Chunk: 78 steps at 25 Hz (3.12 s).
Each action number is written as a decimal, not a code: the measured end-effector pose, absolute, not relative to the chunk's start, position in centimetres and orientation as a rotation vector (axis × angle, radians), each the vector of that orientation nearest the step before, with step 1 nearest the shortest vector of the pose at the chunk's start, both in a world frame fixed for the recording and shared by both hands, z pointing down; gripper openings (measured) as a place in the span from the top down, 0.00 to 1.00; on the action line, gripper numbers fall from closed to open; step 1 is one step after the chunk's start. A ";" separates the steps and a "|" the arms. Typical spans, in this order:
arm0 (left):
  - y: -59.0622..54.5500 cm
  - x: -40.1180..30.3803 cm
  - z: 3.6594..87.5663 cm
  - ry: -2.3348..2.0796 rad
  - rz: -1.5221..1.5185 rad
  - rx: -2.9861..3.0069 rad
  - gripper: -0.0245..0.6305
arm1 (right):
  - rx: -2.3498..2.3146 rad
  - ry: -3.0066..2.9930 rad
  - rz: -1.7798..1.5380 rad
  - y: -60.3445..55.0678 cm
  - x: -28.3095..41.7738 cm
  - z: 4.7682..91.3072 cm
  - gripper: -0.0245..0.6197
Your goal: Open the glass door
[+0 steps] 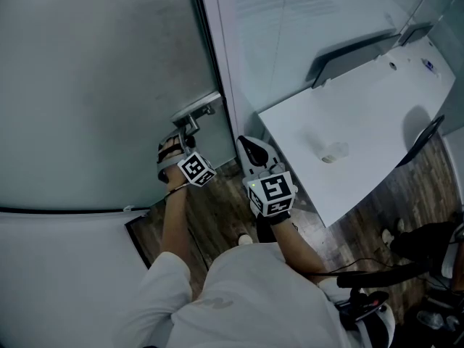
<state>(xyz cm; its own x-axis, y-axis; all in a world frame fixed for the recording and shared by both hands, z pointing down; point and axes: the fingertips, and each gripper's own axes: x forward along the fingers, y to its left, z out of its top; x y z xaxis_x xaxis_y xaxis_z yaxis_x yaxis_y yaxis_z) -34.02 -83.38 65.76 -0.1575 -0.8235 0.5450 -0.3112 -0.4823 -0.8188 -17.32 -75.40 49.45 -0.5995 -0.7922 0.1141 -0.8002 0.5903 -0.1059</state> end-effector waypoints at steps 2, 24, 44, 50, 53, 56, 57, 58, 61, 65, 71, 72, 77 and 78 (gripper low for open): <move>-83.6 -33.9 65.7 1.318 -1.638 -1.730 0.65 | 1.385 -2.750 0.227 -75.3 -17.1 49.5 0.96; -82.6 -32.8 65.6 1.415 -1.457 -1.763 0.71 | 1.414 -2.748 0.131 -70.2 -16.6 47.0 0.96; -76.7 -31.1 65.1 1.230 -1.657 -1.758 0.72 | 1.596 -2.683 0.069 -62.2 -11.5 45.2 0.96; -74.4 -30.3 64.9 1.209 -1.618 -1.789 0.72 | 1.632 -2.688 0.068 -60.1 -11.2 44.5 0.96; -73.2 -29.9 64.8 1.198 -1.608 -1.808 0.72 | 1.632 -2.691 0.074 -58.7 -11.4 44.6 0.96; -72.0 -29.3 64.7 1.184 -1.593 -1.784 0.72 | 1.638 -2.679 0.086 -56.8 -11.1 45.4 0.96; -71.5 -29.2 64.7 1.180 -1.590 -1.775 0.72 | 1.639 -2.671 0.093 -56.1 -11.1 45.8 0.96; -71.1 -29.1 64.7 1.176 -1.587 -1.768 0.72 | 1.640 -2.662 0.098 -55.5 -11.0 46.1 0.96; -70.0 -29.0 64.8 1.162 -1.583 -1.762 0.72 | 1.656 -2.630 0.115 -54.0 -10.5 46.9 0.96; -68.6 -28.4 64.8 1.144 -1.569 -1.762 0.72 | 1.664 -2.611 0.076 -52.8 -9.8 46.2 0.96; -64.7 -27.4 65.4 1.129 -1.554 -1.796 0.72 | 1.595 -2.667 0.020 -51.0 -9.8 45.2 0.96; -64.1 -27.4 65.4 1.122 -1.554 -1.796 0.72 | 1.583 -2.678 0.019 -50.8 -10.0 45.0 0.96; -62.3 -27.1 65.2 1.096 -1.556 -1.795 0.72 | 1.516 -2.715 0.016 -49.8 -9.5 43.4 0.96; -61.6 -27.0 65.4 1.097 -1.563 -1.804 0.72 | 1.502 -2.720 0.018 -49.2 -8.9 43.4 0.96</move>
